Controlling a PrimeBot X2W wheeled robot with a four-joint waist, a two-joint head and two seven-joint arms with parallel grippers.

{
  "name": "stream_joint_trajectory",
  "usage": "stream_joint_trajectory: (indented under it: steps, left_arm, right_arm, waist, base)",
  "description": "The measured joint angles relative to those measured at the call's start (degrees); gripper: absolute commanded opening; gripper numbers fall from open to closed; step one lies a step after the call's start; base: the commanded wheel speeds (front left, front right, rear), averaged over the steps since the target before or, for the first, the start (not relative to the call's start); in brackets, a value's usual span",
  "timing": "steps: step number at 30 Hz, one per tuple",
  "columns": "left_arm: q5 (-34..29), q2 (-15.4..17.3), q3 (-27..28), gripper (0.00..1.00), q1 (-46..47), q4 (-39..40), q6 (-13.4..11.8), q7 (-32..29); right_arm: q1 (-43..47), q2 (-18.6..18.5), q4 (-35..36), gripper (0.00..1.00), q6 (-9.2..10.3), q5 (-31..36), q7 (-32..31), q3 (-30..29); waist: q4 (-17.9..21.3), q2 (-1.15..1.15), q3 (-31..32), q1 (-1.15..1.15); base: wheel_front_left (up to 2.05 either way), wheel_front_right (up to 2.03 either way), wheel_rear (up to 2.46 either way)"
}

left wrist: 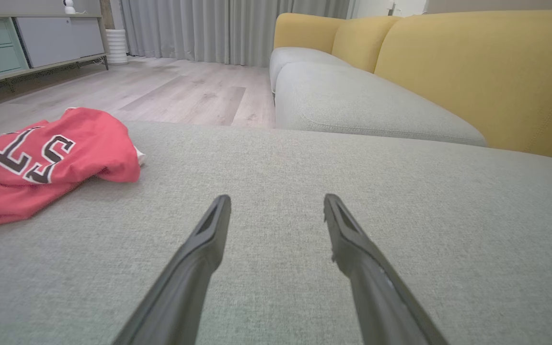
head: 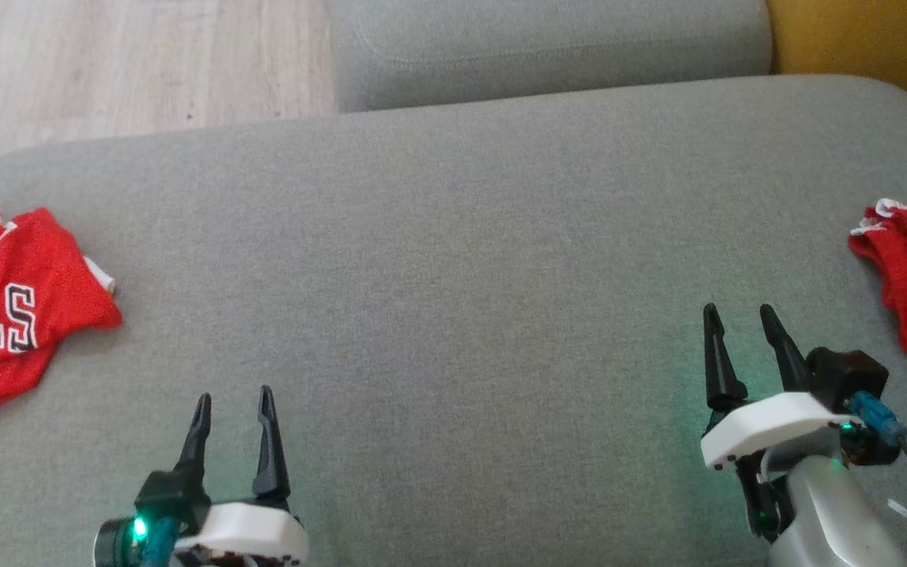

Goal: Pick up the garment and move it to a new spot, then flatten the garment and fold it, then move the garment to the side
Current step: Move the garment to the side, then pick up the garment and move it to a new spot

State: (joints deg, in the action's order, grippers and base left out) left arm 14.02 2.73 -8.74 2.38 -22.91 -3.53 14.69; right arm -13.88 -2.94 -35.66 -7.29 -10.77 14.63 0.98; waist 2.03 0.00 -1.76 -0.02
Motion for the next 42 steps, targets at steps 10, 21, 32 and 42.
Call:
stream_joint_trajectory:
  steps: [10, 21, 32, 42]
  left_arm:
    - [-0.8, -0.02, 2.1, 1.0, -1.08, 0.19, 0.1, 0.0]
    - [-0.82, -0.02, 2.59, 1.0, -1.82, 0.56, 0.52, 0.0]
    - [-0.11, -0.03, 1.31, 1.0, -1.85, -0.07, -0.05, 0.0]
    - [0.75, -0.01, 4.93, 1.0, -3.27, 0.02, -0.6, 0.0]
  right_arm:
    - [0.53, 0.0, 1.4, 1.0, 0.0, -0.92, 0.0, 1.05]
    - [2.69, 0.0, 1.35, 1.0, 0.0, -1.49, 0.0, 2.37]
    - [3.03, 0.01, 1.19, 1.0, 0.0, -1.83, 0.0, 4.49]
    - [2.98, 0.05, 0.74, 1.0, 0.0, -3.1, -0.01, 8.29]
  waist:
    - [-0.8, 0.0, 2.35, 0.01]
    - [-2.16, 0.0, 2.58, 0.02]
    - [-10.94, 0.0, 1.4, 0.02]
    - [-24.71, 0.0, -0.07, 0.02]
  base:
    - [0.0, 0.0, 0.0]
    - [0.0, 0.0, 0.0]
    - [0.0, 0.0, 0.0]
    - [0.0, 0.0, 0.0]
